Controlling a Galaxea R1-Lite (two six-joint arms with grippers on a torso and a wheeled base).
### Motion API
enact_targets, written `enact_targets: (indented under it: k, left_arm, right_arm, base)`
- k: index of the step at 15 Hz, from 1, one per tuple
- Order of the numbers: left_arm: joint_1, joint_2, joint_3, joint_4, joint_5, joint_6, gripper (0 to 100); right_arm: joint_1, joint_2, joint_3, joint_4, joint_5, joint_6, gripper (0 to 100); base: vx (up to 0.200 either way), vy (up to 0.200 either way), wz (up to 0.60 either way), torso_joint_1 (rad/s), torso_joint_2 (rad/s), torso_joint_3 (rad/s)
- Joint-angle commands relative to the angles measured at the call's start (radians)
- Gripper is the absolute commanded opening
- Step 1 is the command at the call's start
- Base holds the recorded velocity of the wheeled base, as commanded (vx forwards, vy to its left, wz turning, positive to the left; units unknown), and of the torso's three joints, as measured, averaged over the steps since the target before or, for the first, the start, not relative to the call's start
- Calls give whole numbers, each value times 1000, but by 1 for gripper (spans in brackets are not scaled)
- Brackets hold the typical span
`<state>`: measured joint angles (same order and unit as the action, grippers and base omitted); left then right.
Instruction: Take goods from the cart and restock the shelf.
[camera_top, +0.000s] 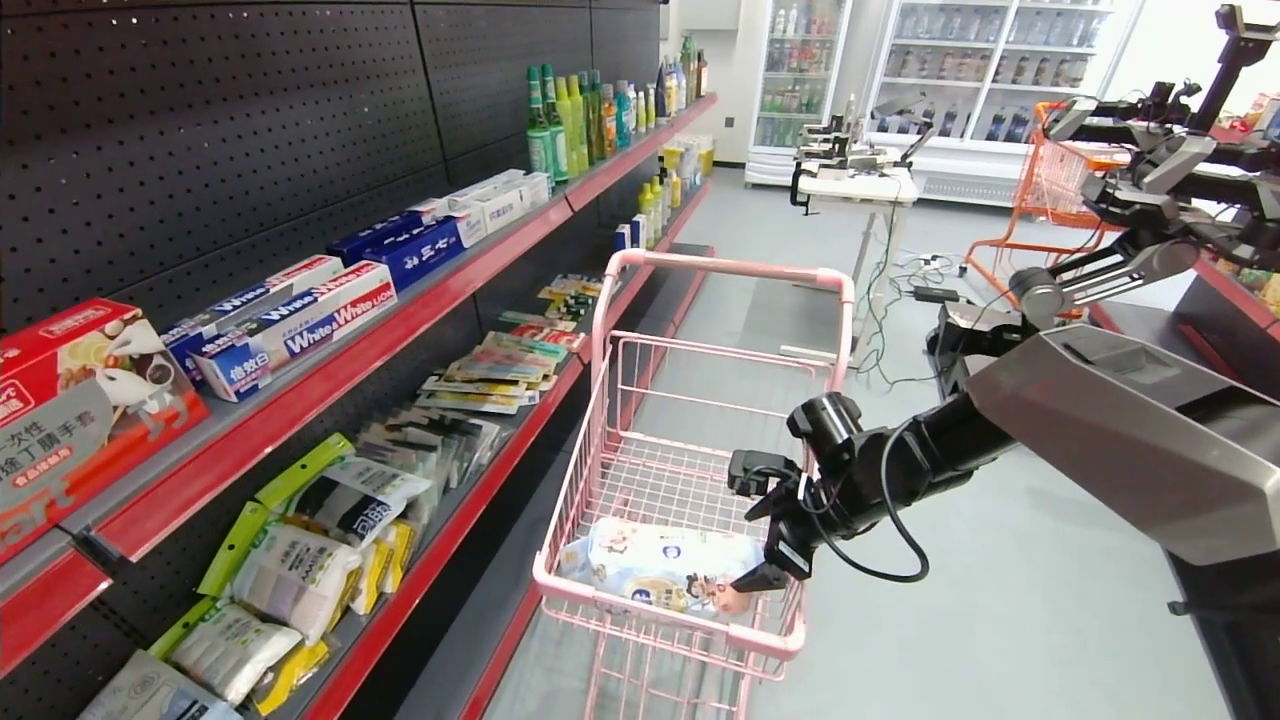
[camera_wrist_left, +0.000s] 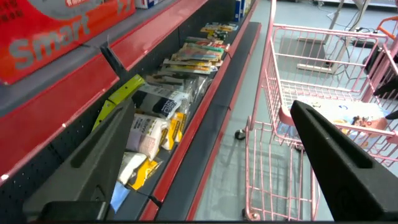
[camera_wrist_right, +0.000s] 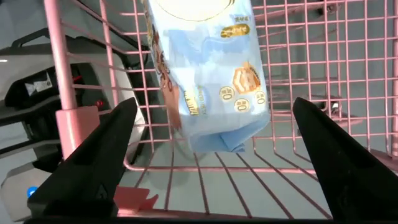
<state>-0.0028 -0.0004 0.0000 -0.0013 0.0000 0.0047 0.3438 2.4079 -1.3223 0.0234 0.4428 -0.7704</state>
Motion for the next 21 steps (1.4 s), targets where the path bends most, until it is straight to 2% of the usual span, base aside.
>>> enact_targets:
  k: [1, 6, 16, 21]
  left_arm:
    - [0, 0, 0, 0, 0, 0, 100]
    - [0, 0, 0, 0, 0, 0, 100]
    - [0, 0, 0, 0, 0, 0, 100]
    - [0, 0, 0, 0, 0, 0, 100]
  right_arm:
    - [-17, -1, -11, 0, 11, -9, 100]
    - [-34, -6, -17, -2, 48, -9, 100]
    - [11, 79, -77, 0, 59, -7, 100]
    - [14, 126, -159, 0, 59, -1, 100]
  base:
    - [0, 0, 0, -178, 398, 222]
    - [0, 0, 0, -168, 382, 212]
    - [0, 0, 0, -8, 15, 8]
    - [0, 0, 0, 0, 0, 0]
